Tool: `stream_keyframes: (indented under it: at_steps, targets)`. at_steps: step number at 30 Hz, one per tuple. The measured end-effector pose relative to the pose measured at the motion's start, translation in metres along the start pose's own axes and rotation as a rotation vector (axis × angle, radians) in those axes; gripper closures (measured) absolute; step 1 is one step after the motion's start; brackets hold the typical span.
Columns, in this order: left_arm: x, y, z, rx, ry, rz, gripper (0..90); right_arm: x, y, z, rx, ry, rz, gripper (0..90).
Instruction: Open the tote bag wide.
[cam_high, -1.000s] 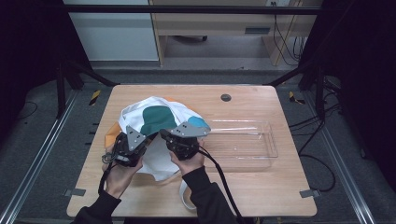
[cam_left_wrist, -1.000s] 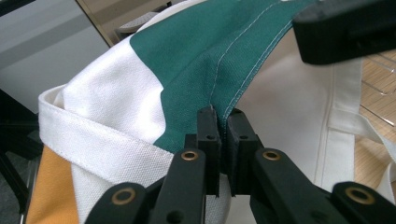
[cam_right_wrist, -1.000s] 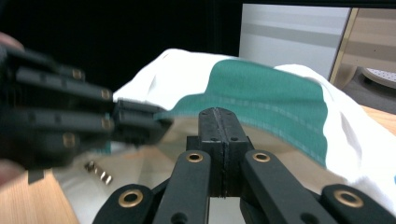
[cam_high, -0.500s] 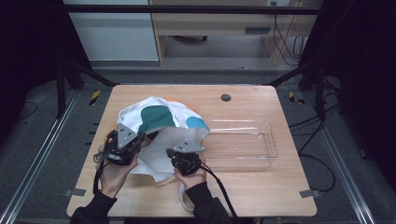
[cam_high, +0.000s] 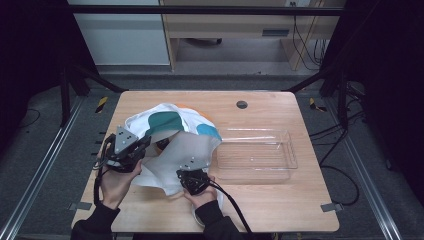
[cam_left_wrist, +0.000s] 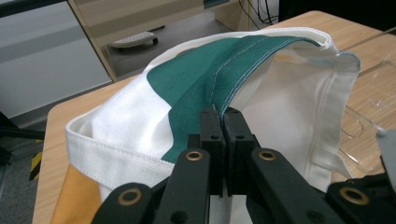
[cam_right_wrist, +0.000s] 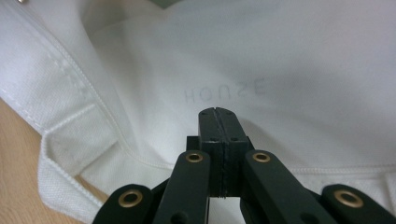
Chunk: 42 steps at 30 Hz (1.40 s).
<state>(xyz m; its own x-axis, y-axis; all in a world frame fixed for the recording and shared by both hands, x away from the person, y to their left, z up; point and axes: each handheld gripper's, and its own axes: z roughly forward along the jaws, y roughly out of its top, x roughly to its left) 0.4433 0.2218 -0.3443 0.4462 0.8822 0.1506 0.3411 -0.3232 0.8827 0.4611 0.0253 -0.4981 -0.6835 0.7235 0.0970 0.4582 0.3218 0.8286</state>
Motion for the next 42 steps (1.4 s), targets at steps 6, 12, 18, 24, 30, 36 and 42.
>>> stream_keyframes:
  at_steps: [6, 12, 18, 24, 30, 36, 42]
  targets:
    - [0.005, 0.011, -0.002, -0.033, 0.000, -0.020, 88.2, 0.000, -0.001, 0.001, 0.020, 0.002, -0.005, 90.0]
    - [0.013, 0.021, -0.001, -0.045, -0.001, -0.037, 88.2, -0.001, -0.003, 0.004, 0.046, 0.001, -0.002, 90.0]
    - [0.023, 0.028, 0.000, -0.061, 0.000, -0.070, 88.3, -0.001, -0.009, 0.007, 0.071, 0.003, -0.006, 90.0]
    - [0.034, 0.036, 0.007, -0.066, 0.018, -0.093, 88.3, 0.002, -0.009, 0.007, 0.083, -0.001, -0.011, 90.0]
    - [0.041, 0.046, 0.015, -0.078, 0.048, -0.096, 88.3, 0.002, -0.009, 0.007, 0.083, -0.001, -0.026, 90.0]
    - [0.048, 0.055, 0.024, -0.081, 0.081, -0.101, 88.3, 0.004, -0.010, 0.006, 0.086, 0.001, -0.025, 90.0]
    - [0.059, 0.059, 0.038, -0.076, 0.098, -0.122, 88.4, 0.004, -0.010, 0.006, 0.089, 0.008, -0.020, 90.0]
